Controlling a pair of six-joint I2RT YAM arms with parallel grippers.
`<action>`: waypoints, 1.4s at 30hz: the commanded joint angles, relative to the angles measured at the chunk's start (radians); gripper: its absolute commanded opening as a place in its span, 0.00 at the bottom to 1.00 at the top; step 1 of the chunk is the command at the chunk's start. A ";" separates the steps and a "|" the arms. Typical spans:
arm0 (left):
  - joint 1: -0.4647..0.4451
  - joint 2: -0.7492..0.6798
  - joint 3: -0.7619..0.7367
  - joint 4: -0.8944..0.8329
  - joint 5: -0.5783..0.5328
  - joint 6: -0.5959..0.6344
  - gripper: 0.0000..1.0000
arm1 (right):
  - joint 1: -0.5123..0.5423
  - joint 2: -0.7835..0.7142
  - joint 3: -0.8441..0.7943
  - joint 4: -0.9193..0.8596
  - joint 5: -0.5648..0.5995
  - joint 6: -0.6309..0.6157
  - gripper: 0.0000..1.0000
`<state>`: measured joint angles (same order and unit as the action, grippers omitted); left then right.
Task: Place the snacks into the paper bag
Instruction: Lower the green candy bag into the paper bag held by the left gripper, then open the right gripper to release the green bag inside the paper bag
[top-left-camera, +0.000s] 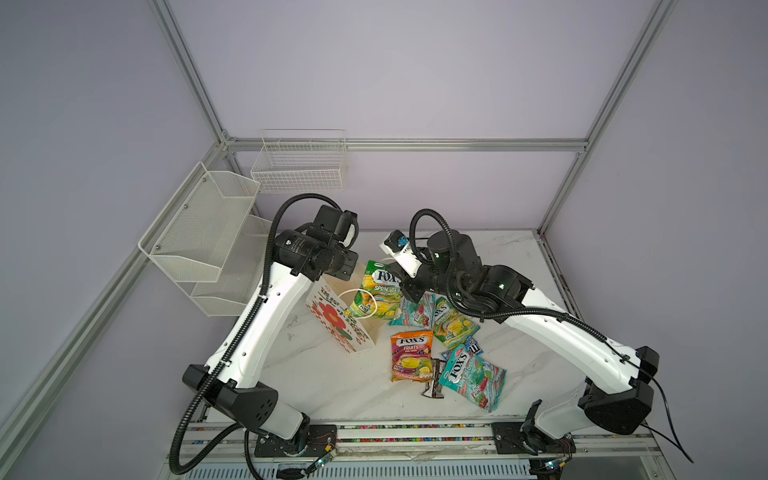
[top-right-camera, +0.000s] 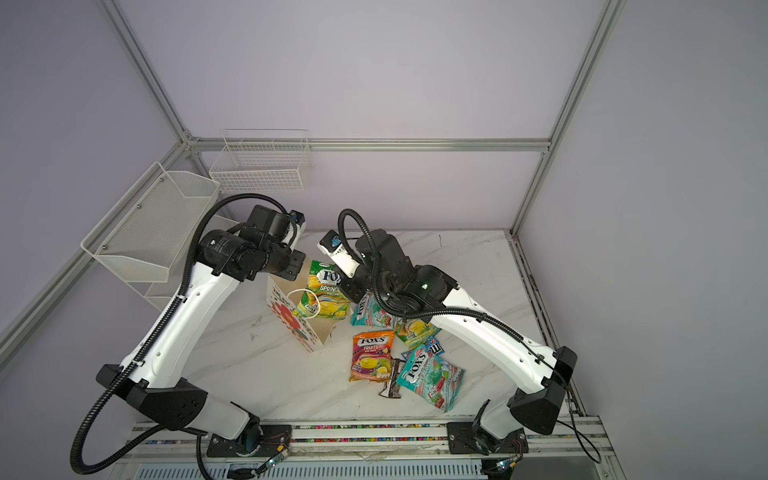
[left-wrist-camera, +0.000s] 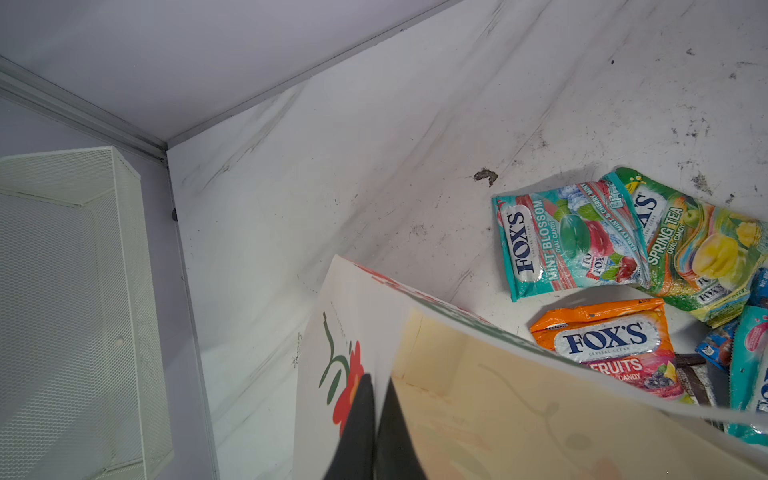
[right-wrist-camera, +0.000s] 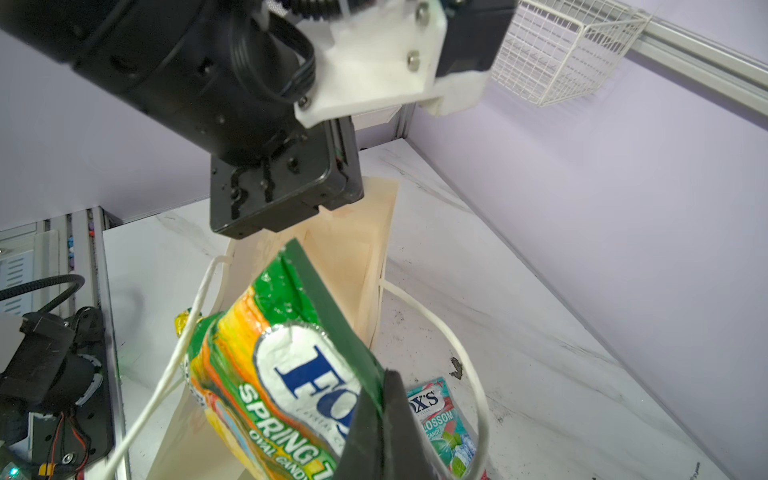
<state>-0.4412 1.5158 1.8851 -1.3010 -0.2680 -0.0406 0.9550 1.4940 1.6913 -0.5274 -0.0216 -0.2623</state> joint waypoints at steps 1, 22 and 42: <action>-0.007 -0.032 -0.016 0.015 0.001 0.009 0.00 | 0.005 -0.064 0.014 0.087 0.047 0.030 0.00; -0.011 -0.028 -0.026 0.019 0.003 -0.007 0.00 | 0.007 -0.085 -0.027 0.061 0.008 0.097 0.00; -0.025 -0.014 -0.023 0.019 0.000 -0.015 0.00 | 0.015 -0.035 -0.019 0.043 -0.017 0.135 0.00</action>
<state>-0.4606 1.5158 1.8847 -1.3010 -0.2684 -0.0505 0.9607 1.4540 1.6638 -0.5140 -0.0162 -0.1390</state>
